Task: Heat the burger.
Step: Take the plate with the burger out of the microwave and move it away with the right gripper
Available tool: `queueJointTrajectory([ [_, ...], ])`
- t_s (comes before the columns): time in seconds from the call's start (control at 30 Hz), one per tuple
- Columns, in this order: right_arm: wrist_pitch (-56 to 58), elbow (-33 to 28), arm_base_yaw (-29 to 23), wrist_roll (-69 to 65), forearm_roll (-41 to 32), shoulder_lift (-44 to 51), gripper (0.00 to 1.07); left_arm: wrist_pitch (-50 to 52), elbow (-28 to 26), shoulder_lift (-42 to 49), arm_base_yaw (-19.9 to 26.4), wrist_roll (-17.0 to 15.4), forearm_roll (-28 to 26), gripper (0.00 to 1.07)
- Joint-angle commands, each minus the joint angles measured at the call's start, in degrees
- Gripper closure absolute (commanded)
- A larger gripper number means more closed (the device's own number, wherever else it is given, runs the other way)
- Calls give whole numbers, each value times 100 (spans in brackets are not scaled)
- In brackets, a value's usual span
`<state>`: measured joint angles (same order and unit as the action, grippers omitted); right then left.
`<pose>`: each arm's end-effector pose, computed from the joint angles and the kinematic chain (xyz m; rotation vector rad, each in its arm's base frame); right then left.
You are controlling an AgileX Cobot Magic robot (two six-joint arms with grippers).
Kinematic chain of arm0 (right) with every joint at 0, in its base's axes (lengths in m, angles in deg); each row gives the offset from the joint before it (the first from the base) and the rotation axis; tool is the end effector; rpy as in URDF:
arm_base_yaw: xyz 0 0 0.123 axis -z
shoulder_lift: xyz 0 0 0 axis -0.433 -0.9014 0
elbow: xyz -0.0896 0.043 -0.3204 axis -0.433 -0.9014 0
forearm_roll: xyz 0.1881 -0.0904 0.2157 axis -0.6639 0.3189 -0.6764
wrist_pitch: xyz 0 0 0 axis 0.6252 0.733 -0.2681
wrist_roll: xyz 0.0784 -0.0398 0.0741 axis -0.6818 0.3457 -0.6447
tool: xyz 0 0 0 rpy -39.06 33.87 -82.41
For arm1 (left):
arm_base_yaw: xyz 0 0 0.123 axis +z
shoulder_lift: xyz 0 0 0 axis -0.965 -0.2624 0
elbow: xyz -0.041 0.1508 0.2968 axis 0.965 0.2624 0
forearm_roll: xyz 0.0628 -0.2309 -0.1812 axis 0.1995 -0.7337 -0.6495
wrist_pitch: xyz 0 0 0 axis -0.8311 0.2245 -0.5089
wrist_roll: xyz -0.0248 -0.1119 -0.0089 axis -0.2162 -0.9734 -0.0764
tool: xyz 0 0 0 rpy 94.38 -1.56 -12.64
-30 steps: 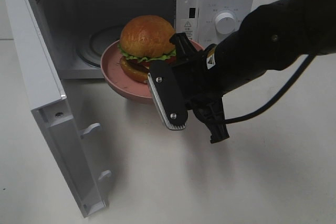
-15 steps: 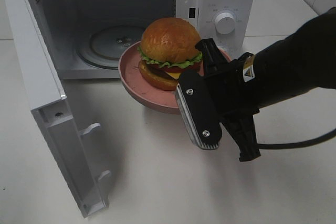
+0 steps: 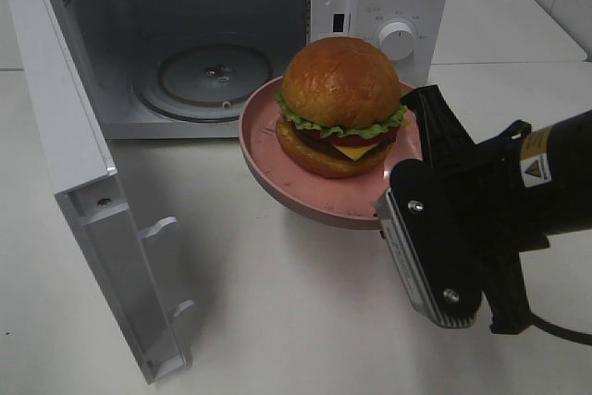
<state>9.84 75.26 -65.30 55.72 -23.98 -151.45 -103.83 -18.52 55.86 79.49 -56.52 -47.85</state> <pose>0.2097 0.1751 0.2180 -2.0264 1.2741 -0.2886 0.0093 -0.0094 0.2917 -0.0021 2.0216 -0.0215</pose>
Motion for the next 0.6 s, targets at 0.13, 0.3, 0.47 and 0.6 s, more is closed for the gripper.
queueJointTrajectory([
  [0.13, -138, -264, 29, 23, 97, 539, 107, 46, 17, 115, 6, -34, -6, 6],
  [0.3, 29, -493, 29, -6, 103, 963, 106, 46, 17, 115, 6, -34, -6, 6],
  [0.47, 384, -544, 29, -229, 315, 1324, 106, 46, 17, 115, 6, -34, -6, 6],
  [0.6, 716, -544, 29, -745, 670, 1667, 105, 46, 17, 115, 6, -34, -6, 6],
])
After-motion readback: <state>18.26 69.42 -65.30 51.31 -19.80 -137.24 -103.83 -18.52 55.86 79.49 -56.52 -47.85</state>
